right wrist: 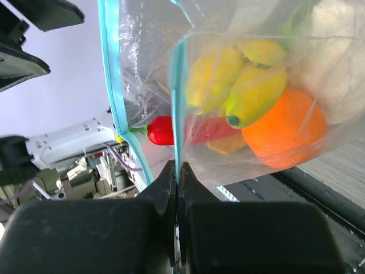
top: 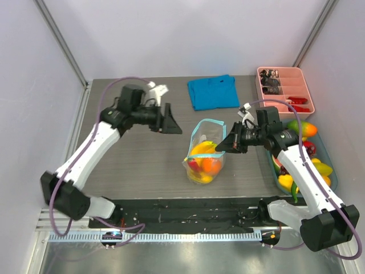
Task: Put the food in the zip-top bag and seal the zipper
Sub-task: Zip the zipper food storage bag at the center of the board.
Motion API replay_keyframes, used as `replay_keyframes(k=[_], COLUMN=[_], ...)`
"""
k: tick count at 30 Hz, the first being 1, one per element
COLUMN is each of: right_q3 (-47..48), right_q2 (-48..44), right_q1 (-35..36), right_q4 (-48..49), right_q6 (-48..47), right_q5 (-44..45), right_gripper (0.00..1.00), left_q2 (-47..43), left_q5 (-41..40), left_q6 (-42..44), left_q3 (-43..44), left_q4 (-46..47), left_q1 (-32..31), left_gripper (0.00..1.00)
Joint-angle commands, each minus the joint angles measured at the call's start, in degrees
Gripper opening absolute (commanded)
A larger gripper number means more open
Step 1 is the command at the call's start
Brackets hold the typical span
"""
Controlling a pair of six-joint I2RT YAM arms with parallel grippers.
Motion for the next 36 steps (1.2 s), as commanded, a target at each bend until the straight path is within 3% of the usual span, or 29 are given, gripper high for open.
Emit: replay_keyframes(k=[1,5,9,12,16,25,32,36], right_q3=[-0.96,-2.10,-3.24,-3.68,-3.60,-3.77,-4.30,-4.56], right_q2=[-2.52,-3.40,-4.01,-4.01,-3.92,-4.63,-5.16,-5.24], right_q1=[-1.34,-2.31,-2.92,-3.10,-3.19,-3.45,-3.54,-3.63], right_q4=[7.20,7.56,8.53,9.41,9.67,10.72,11.69,12.05], right_q6=[4.00,4.53,5.15,5.67,5.67,6.03,6.73,7.17], right_q5=[-2.47,-2.82,-3.00,-3.17,-3.44,-3.88,-4.14,-3.96], right_gripper=[0.01,0.01,0.01,0.01,0.01,0.01,0.01,0.01], left_q2=[-14.36,-28.60,-34.69,-34.17,-32.06,-25.12,-22.91,-23.79], left_q5=[2.00,-1.25,0.76,-6.06,-12.68,-12.95,-13.13,-14.00], left_q6=[2.48,6.35,5.48,6.08,9.33,9.61,10.13,10.22], left_q3=[-11.97,-27.03,-36.62,-39.44,-41.47,-40.86,-39.36,-39.62], left_q4=[12.01,20.80,27.84,31.80,40.32,48.32,49.47,48.51], left_q1=[4.39,4.48,3.17,-2.70,-9.05,-13.80,-15.56,-16.44], left_gripper=[0.65,0.79,0.79,0.72,0.64,0.41,0.33,0.38])
